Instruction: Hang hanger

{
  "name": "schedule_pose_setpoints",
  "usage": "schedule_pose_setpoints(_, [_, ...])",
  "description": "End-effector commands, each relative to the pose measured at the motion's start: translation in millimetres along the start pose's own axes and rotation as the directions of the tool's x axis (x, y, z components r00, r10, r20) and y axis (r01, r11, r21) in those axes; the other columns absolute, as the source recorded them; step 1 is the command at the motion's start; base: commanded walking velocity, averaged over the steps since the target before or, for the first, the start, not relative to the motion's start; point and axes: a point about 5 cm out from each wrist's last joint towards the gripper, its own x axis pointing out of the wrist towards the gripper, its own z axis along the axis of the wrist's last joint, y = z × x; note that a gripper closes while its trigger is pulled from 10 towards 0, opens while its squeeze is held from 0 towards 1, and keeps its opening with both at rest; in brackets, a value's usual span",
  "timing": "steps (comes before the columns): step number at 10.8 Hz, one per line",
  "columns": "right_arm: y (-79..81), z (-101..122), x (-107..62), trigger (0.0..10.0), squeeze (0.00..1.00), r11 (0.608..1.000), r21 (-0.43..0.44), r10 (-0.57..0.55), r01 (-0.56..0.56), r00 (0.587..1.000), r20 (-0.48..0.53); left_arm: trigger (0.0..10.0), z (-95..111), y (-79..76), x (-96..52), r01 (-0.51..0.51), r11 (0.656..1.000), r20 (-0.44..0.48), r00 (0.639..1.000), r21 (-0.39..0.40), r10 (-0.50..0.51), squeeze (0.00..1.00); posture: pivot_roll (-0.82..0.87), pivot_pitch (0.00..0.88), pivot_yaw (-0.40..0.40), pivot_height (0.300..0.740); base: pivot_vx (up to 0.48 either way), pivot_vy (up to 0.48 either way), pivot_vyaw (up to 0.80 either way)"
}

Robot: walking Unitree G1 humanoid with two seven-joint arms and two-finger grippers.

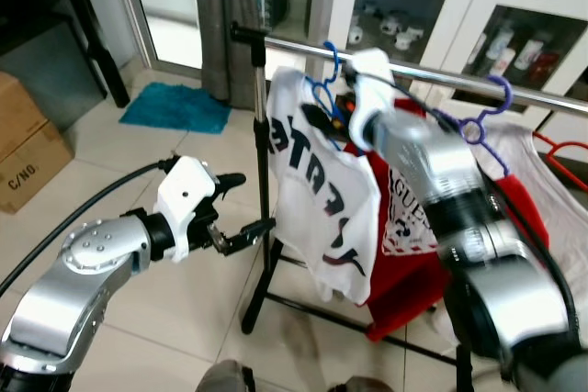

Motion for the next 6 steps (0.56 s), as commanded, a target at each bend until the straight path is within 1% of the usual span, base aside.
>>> schedule_pose_setpoints(1, [-1.6,1.6,2.5,10.0,0.00,1.000,-0.028,-0.005,0.004,1.000,-0.013,10.0,4.6,-0.3,0.7,0.015,1.000,0.002,1.000,0.018,-0.015,0.00,0.02,0.000,-0.031,0.740,0.000,0.000,0.00])
schedule_pose_setpoints(2, [-6.4,4.6,6.3,6.5,0.00,0.998,-0.053,-0.047,0.044,0.997,-0.068,10.0,4.7,-0.6,1.1,0.019,1.000,-0.002,1.000,0.020,-0.019,0.00,0.02,0.000,-0.034,0.740,0.000,0.000,0.00])
schedule_pose_setpoints(3, [-11.1,5.3,7.6,3.4,0.00,0.996,-0.046,-0.076,0.071,0.990,-0.120,10.0,4.7,-1.8,2.1,0.022,1.000,-0.003,1.000,0.018,-0.022,0.00,0.02,0.000,-0.043,0.740,0.000,0.000,0.00])
schedule_pose_setpoints(4, [-13.6,5.6,8.3,0.3,0.00,0.996,-0.019,-0.089,0.087,0.984,-0.153,10.0,4.2,-2.8,2.4,0.024,1.000,-0.004,1.000,0.018,-0.024,0.00,0.02,0.000,-0.043,0.740,0.000,0.000,0.00])
schedule_pose_setpoints(5, [-15.9,8.9,9.4,0.0,0.00,0.995,0.001,-0.096,0.097,0.984,-0.150,10.0,4.3,-3.6,2.8,0.025,1.000,-0.004,1.000,0.017,-0.025,0.00,0.02,0.000,-0.047,0.740,0.000,0.000,0.00])
schedule_pose_setpoints(6, [-16.9,6.9,9.9,0.0,0.00,0.994,0.023,-0.098,0.104,0.978,-0.185,10.0,4.2,-3.9,3.2,0.026,1.000,-0.004,1.000,0.016,-0.026,0.00,0.02,0.000,-0.049,0.740,0.000,0.000,0.00])
